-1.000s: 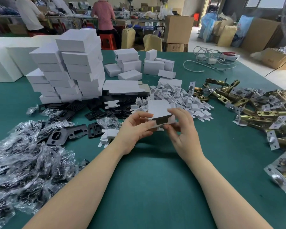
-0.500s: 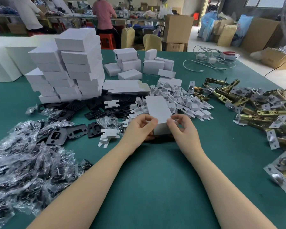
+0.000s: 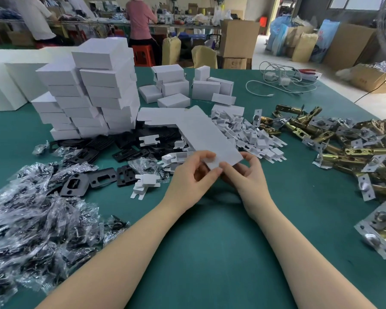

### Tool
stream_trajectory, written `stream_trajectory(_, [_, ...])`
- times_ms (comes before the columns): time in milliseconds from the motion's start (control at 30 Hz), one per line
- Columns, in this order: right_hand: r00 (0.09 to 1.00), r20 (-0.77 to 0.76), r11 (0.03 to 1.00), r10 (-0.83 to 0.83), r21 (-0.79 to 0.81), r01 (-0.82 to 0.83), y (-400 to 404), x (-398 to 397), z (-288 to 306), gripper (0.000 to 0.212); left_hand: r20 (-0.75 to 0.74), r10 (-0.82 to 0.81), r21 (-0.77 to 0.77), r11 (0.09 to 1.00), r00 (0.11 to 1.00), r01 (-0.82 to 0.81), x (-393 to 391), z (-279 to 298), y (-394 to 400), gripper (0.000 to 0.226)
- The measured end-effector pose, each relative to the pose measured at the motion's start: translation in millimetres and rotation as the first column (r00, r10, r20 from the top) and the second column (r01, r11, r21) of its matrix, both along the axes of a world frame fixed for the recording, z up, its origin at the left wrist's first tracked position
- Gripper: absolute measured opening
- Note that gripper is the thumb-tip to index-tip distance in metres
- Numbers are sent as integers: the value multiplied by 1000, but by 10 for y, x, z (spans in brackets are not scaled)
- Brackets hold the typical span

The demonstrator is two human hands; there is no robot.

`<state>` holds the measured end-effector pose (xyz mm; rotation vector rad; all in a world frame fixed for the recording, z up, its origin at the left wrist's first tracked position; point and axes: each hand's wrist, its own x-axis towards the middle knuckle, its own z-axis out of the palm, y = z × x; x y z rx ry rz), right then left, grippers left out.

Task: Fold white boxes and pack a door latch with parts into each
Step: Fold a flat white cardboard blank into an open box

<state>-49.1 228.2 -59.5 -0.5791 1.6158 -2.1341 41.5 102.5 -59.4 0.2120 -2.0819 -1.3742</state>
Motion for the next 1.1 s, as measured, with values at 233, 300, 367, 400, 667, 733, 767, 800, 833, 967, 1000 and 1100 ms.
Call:
stream_trajectory(233, [937,-251,967,-245,12,256,65,-90,4,37,-120,270,-646,709,955,-281,-8,32,1,94])
stream_trajectory(300, [909,-345,963,-234,44,265,59,-42,14,43,-116,364,-742,587,924,-324,-3,35,-21,116])
stream_trajectory(367, [875,-445,958,-192,106,265,36,21,5,45,-32,384,-770,579,923,-268,18,27,-23,122])
stream_trajectory(400, [854,-491,956,-169,129,263,24,54,-5,44,-12,368,-767,593,930,-245,22,19,-24,118])
stream_trajectory(667, [909,-320,959,-269,1,284,13,78,32,38,-63,391,-690,648,918,-323,-7,23,-16,84])
stream_trajectory(733, [915,-308,961,-262,0,275,9,75,42,32,-83,396,-706,625,915,-334,-14,11,-29,85])
stream_trajectory(767, [916,-307,962,-258,2,271,6,75,47,28,-89,395,-713,616,914,-336,-13,11,-37,86])
stream_trajectory(800, [917,-308,963,-254,3,268,4,75,50,25,-95,396,-720,607,913,-338,-11,10,-46,87])
stream_trajectory(833, [917,-313,965,-248,7,264,1,77,54,24,-102,398,-726,597,912,-341,-7,11,-54,87])
stream_trajectory(967, [927,-303,970,-223,30,243,4,116,108,33,-122,405,-747,564,906,-353,-3,15,-68,89])
stream_trajectory(1000, [932,-293,972,-214,34,234,7,126,119,33,-127,406,-753,554,905,-355,-3,16,-71,90])
stream_trajectory(1100, [939,-266,971,-218,34,235,13,134,121,21,-157,389,-765,534,908,-360,-4,17,-83,91])
